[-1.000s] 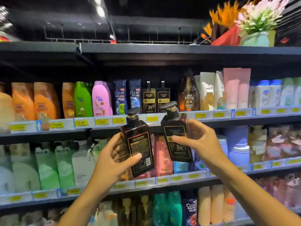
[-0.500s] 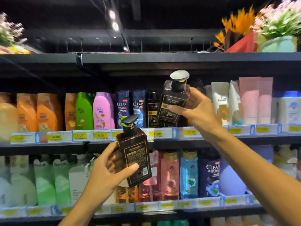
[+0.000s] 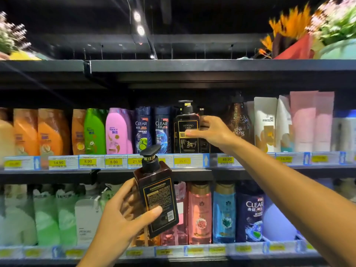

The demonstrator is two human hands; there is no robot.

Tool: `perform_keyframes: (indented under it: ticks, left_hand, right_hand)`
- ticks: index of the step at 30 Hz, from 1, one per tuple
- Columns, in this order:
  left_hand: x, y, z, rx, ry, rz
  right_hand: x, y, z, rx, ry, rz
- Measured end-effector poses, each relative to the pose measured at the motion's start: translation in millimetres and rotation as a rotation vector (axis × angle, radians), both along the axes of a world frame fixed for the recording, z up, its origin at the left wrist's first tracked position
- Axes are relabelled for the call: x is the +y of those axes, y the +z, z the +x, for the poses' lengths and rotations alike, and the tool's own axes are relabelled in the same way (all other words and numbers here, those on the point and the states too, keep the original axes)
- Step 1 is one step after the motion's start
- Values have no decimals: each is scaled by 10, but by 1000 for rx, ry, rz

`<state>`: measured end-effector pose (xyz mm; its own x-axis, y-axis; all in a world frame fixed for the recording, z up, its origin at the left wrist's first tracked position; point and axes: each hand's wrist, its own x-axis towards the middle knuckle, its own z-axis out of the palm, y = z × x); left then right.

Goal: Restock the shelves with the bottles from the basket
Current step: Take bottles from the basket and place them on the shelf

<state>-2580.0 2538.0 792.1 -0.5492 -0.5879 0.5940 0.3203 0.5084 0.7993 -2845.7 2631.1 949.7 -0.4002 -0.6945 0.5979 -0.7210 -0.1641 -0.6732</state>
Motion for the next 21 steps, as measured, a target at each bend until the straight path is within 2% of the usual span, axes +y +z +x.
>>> perform_keyframes:
  ticks: [5,10,21]
  left_hand:
    - [59,38,12,0,-5,-12]
    - [30,-12,41,-19,-5,12]
    - [12,-67,106,-58,-8,34]
  right_hand:
    - [-124,-77,-127,-16,-52,97]
    - [-73,-22,-113,154,-188,279]
    - [19,-77,-18,223,-302,350]
